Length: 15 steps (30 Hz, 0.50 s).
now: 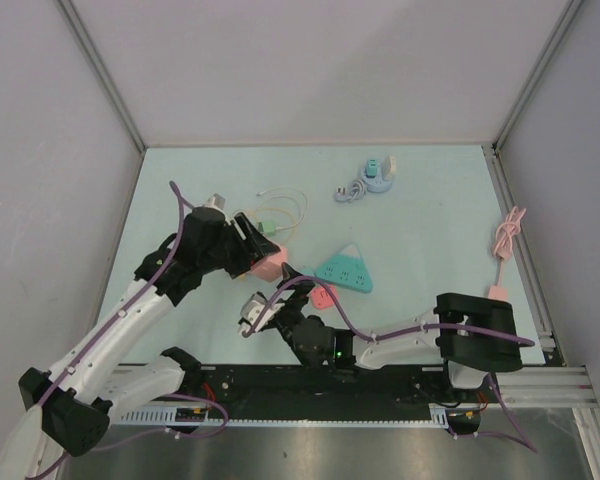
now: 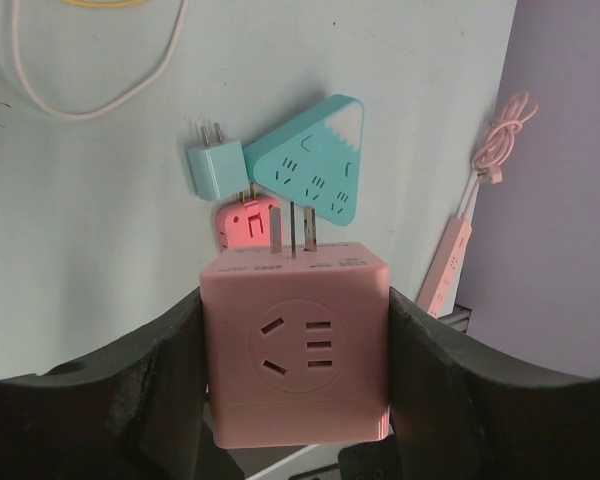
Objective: Insert the plug
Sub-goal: Pick up the plug from the center of the board.
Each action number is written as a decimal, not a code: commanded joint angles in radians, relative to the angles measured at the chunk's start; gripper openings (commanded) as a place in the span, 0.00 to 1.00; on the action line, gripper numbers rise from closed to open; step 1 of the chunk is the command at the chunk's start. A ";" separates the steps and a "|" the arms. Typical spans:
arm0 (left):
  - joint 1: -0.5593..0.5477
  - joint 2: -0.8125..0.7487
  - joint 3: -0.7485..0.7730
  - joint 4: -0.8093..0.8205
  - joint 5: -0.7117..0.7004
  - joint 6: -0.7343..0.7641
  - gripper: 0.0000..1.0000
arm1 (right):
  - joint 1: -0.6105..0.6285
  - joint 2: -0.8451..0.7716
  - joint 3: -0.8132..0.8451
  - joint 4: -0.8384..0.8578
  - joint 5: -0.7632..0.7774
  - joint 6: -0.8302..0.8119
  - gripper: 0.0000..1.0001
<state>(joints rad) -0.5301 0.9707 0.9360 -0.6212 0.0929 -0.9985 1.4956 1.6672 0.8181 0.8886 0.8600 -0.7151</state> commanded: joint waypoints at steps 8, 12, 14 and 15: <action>-0.067 0.013 0.009 0.100 0.045 -0.074 0.37 | -0.028 0.100 0.030 0.254 0.059 -0.101 0.59; -0.073 0.016 0.003 0.118 0.051 -0.074 0.42 | -0.018 0.101 0.032 0.263 0.070 -0.109 0.18; -0.074 0.022 0.006 0.121 0.042 -0.055 0.55 | -0.017 0.094 0.032 0.253 0.073 -0.106 0.08; -0.073 0.022 0.014 0.120 0.035 -0.045 0.61 | -0.014 0.091 0.032 0.244 0.076 -0.093 0.00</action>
<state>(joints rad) -0.5751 0.9958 0.9283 -0.5945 0.0570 -1.0210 1.4712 1.7561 0.8196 1.0821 0.9554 -0.8326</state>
